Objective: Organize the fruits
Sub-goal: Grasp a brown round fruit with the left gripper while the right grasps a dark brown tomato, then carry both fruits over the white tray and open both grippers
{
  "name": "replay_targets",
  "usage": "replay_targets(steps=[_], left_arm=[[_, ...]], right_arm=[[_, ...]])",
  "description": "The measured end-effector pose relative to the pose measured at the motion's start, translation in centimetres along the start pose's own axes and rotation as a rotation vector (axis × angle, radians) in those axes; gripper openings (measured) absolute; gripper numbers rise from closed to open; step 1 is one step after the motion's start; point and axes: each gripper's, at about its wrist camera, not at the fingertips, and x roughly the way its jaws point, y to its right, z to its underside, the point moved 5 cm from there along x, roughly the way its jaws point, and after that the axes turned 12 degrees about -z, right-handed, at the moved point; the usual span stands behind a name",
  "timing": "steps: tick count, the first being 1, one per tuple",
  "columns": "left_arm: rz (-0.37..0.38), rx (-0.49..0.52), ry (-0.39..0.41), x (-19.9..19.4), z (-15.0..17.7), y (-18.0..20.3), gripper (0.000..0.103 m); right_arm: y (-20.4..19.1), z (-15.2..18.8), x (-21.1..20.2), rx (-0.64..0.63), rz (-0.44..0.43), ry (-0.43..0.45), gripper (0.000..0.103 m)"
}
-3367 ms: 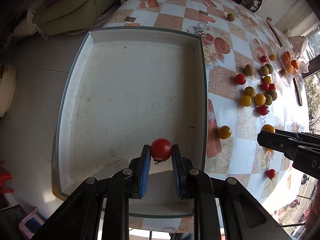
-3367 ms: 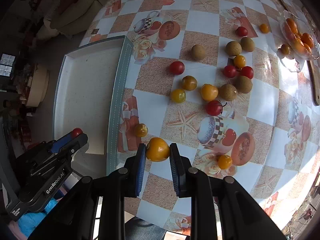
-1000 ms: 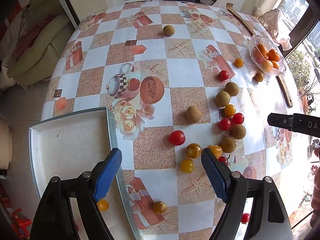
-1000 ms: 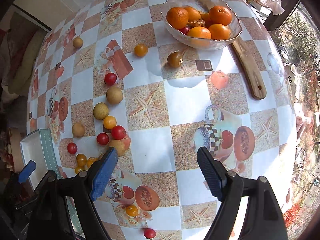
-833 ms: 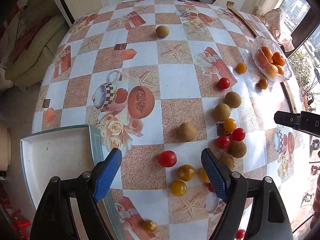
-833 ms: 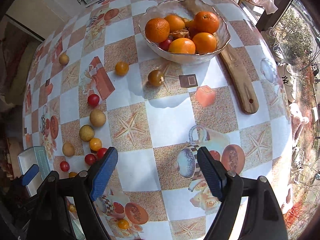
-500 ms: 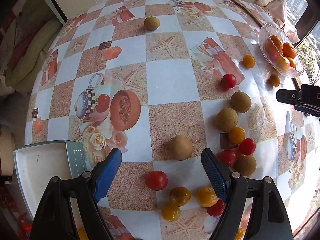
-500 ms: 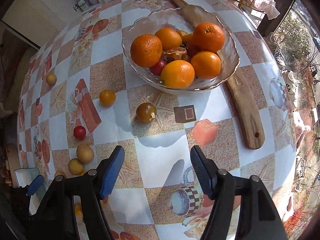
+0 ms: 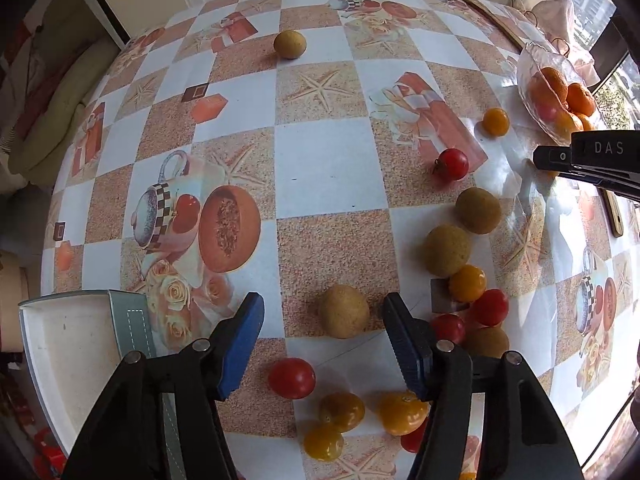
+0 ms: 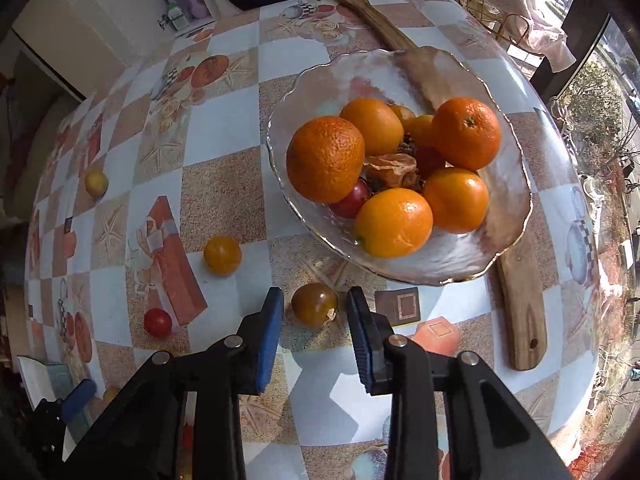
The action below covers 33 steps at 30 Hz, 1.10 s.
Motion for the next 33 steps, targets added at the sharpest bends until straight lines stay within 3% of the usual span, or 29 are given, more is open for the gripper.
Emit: replay_targets(steps=[5, 14, 26, 33], left_arm=[[0.042, 0.016, 0.009, -0.8, 0.6, 1.0, 0.026], [0.139, -0.015, -0.008, -2.5, 1.7, 0.1, 0.026], [0.151, -0.090, 0.019, -6.1, 4.0, -3.9, 0.026], [0.132, -0.138, 0.028, -7.2, 6.1, -7.7, 0.026]], right_arm=[[-0.1, 0.4, -0.2, 0.000, -0.029, -0.009, 0.024], [0.1, 4.2, -2.7, 0.016, -0.089, -0.029, 0.024], [-1.1, 9.0, -6.0, 0.002, -0.124, -0.077, 0.024], [-4.9, 10.9, -6.7, -0.063, -0.143, -0.107, 0.024]])
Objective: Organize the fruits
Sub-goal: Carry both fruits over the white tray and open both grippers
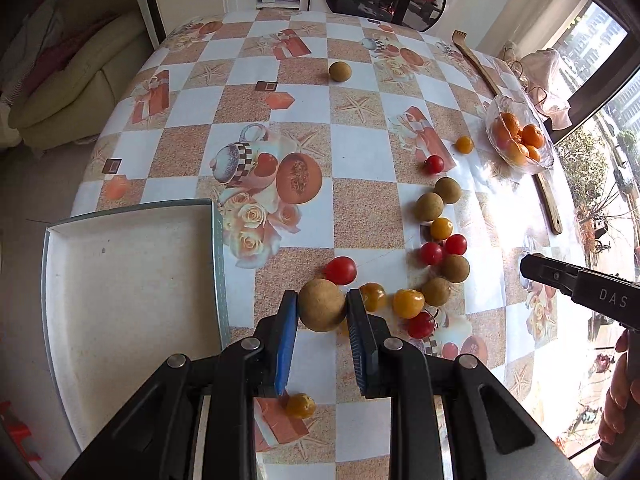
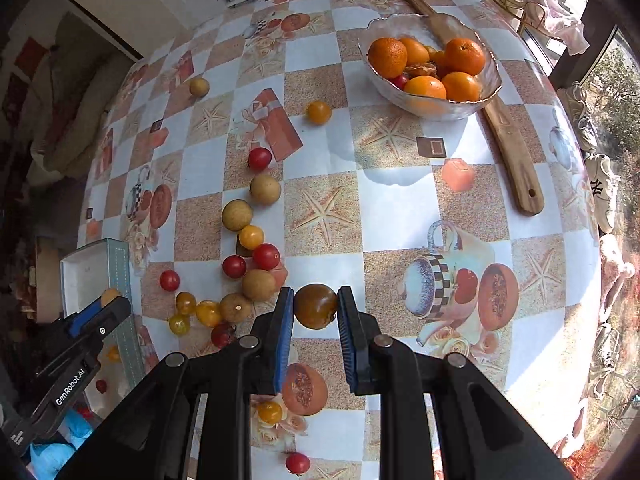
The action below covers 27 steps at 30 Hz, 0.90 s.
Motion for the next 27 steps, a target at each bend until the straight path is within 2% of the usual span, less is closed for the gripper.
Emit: replay_targets(steps=[9, 18, 27], left_arm=[[-0.076, -0.082, -0.011, -0.3, 3.0, -8.2, 0.026], [-0.182, -0.183, -0.068, 2.1, 6.5, -16.4, 0.026], [-0.226, -0.201, -0.108, 4.8, 8.2, -19.1, 0.026]], right_arm=[[-9.5, 1.9, 2.9, -0.148, -0.049, -0.067, 0.024], [-19.9, 3.2, 7.8, -0.307, -0.128, -0.160, 0.024], [-24.9, 4.0, 13.9, -0.372, -0.113, -0.260, 0.024]])
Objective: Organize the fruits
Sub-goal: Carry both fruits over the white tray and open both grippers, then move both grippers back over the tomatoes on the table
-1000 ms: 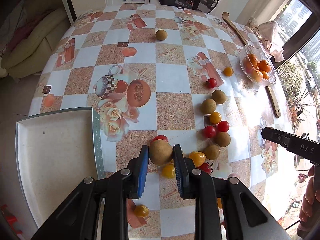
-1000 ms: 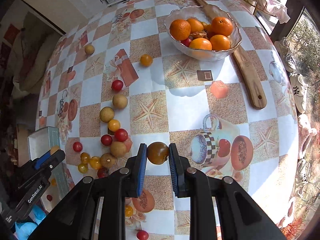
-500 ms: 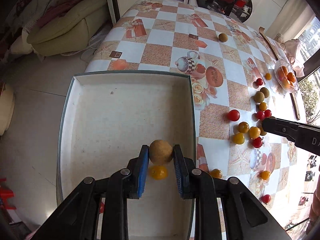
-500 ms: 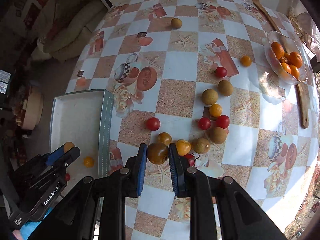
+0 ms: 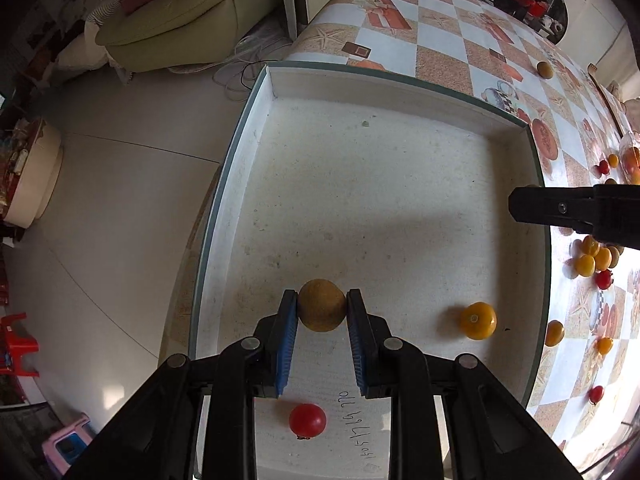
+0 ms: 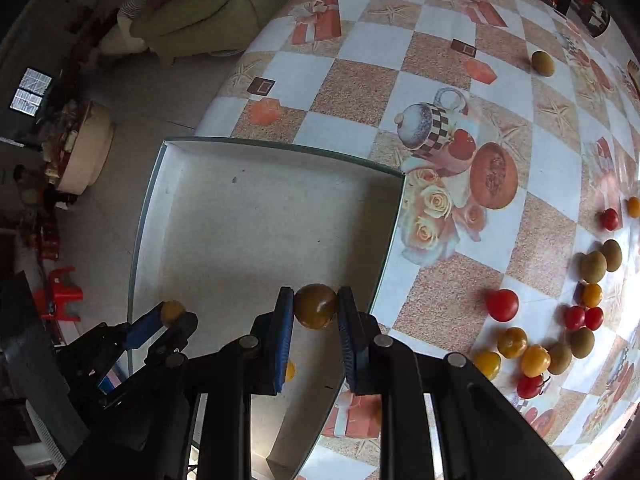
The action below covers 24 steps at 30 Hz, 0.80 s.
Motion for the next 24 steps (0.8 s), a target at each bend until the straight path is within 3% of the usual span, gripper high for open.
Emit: replay_targets(steps=[12, 13, 14, 15, 16, 18, 24], left_arm=[[-0.017, 0.043, 0.019, 0.5, 0.5, 0.7, 0.027], [-0.021, 0.041, 0.021, 0.4, 0.6, 0.8, 0.029], [-0.031, 0.039, 0.023, 0.5, 0.6, 0.7, 0.043], [-0.039, 0.037, 0.026, 0.4, 0.7, 0.7, 0.059], [-0.051, 0.032, 0.041, 0.3, 0.8, 0.5, 0.082], [-0.064, 0.037, 0.067, -0.1, 0.9, 0.4, 0.084], [-0.074, 0.060, 0.038, -0.3, 1.6, 0.4, 0.084]], right_arm=[[-0.2, -0.8, 4.2, -0.010, 0.071, -0.075, 0.025], [-0.3, -0.8, 4.2, -0.011, 0.072, -0.074, 0.026], [-0.3, -0.8, 4.2, -0.011, 0.073, -0.076, 0.027], [-0.4, -0.8, 4.3, -0.010, 0.069, -0.077, 0.031], [-0.5, -0.8, 4.3, -0.008, 0.058, -0.077, 0.034], [-1.0, -1.1, 4.6, -0.008, 0.047, -0.080, 0.059], [-1.5, -2.1, 3.1, 0.006, -0.012, -0.050, 0.082]])
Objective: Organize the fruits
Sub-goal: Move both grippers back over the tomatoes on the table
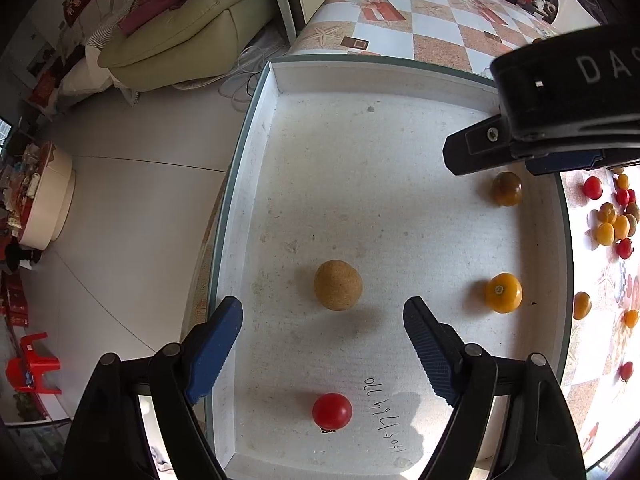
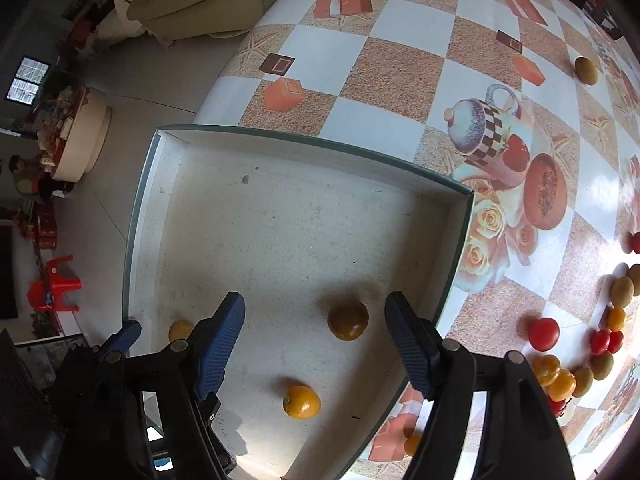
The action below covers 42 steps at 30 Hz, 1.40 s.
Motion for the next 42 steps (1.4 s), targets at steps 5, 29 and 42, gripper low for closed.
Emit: replay_targets(steps=[5, 29, 42], left_arm=[[0.004, 0.005, 0.006, -1.2, 0.2, 0.1, 0.084], [0.152, 0.260, 0.181, -10.2, -6.7, 13.8, 0.084], [0.176, 0.289, 0.025, -5.2, -8.5, 21.7, 0.084]], right_arm=[[0.3, -0.1, -3.0, 0.029, -0.042, 0.068, 0.085], [18.9, 14.4, -13.7, 0.419, 0.122, 0.183, 0.085], [20.2, 18.6, -11.2, 0.419, 0.124, 0.106, 0.085]])
